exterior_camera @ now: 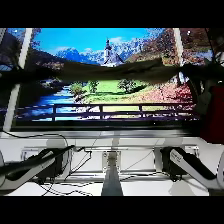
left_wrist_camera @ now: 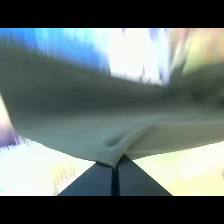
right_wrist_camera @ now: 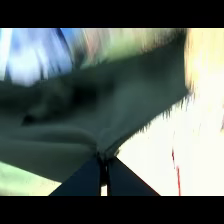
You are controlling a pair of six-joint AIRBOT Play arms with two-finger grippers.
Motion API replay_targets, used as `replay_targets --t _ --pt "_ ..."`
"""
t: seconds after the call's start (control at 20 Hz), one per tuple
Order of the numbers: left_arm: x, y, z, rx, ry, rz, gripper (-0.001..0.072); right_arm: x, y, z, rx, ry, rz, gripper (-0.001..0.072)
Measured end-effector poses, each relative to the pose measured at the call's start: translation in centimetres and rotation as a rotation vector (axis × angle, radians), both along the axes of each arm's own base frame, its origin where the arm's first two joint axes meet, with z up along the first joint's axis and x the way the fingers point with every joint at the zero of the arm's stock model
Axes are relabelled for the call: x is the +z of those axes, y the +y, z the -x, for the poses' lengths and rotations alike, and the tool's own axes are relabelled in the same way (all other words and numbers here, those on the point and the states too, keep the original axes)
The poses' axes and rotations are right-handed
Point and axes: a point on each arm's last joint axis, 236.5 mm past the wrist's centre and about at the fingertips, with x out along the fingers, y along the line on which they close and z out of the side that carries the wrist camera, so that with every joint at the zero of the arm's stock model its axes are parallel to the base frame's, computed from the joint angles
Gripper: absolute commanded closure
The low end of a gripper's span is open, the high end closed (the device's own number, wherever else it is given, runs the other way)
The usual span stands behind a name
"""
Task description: Fold the clothes and pants, and hang the long-sleeved shirts on hangers.
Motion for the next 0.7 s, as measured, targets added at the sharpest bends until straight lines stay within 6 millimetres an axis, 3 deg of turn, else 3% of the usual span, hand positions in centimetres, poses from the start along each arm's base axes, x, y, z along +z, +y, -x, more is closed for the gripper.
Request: replay_targets --t 0.1,0.15,0.25,0.35,0.4,0.5,0.6,0.7 --pt "9.7 0.6 -0.2 0.045 -0.244 -0.059 0.0692 9.4 0.6 1.1 -0.013 -0.235 0.047 0.0698" --pt "14.6 0.9 0.6 0.079 -0.374 -0.087 0.0692 13.8 1.0 2.3 -0.022 -0.347 0.072 0.0698" --pt "23.2 1.3 3.8 0.16 -0.611 -0.131 0.0692 22.4 1.9 5.8 -0.047 -0.576 0.118 0.0698" --pt "29.9 1.7 8.3 0.24 -0.813 -0.18 0.0692 29.4 3.0 10.3 -0.073 -0.778 0.157 0.0698" --pt "32.3 1.7 10.7 0.274 -0.894 -0.213 0.0692 31.8 3.6 12.5 -0.08 -0.852 0.173 0.0698" --pt "35.3 1.7 14.8 0.321 -1.005 -0.276 0.0692 35.3 4.9 16.6 -0.086 -0.973 0.195 0.0698" --pt "36.8 2.1 17.6 0.373 -1.056 -0.324 0.0692 36.7 5.6 19.0 -0.086 -1.027 0.219 0.0699" --pt "36.2 3.3 17.8 0.423 -1.021 -0.364 0.0692 36.4 5.6 19.1 -0.083 -1.013 0.245 0.0699"
